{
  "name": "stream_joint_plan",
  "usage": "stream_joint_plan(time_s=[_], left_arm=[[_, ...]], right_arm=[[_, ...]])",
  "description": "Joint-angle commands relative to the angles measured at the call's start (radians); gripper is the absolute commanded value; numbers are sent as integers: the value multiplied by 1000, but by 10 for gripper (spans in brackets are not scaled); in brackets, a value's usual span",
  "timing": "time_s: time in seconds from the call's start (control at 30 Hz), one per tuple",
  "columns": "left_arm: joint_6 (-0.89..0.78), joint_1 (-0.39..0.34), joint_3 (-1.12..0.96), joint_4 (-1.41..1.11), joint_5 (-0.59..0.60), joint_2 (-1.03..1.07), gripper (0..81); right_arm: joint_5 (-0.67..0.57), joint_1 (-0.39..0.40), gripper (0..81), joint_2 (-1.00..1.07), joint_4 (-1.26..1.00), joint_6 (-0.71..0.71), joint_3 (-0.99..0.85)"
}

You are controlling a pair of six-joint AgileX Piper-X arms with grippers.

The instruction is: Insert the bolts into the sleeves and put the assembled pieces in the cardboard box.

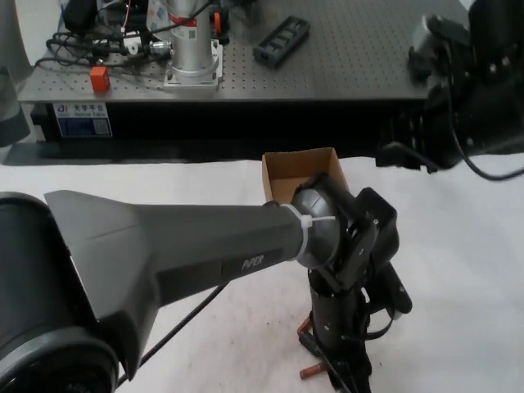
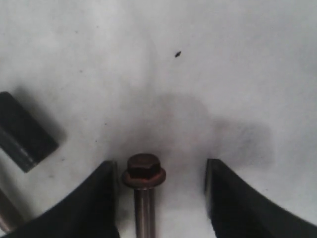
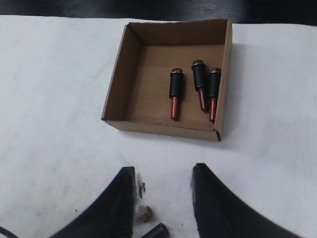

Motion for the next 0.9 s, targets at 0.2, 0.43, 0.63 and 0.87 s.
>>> stream_joint_plan(time_s=[0.2,0.43,0.63,0.87], left_arm=[[4,1,-3,99,-23,28,154],[-6,1,-3,105,-23,28,3],[-86,4,-3,86,-23,-37,7],[-342,108,199,-99,-14,-394,7]], right_arm=[[-11,-4,288,-72,-15,19,62],[-11,-4,288,-111,-5,27,62],[-11,-6,288,-166,18,0,62],[17,7,288,-159,160,-31,62]])
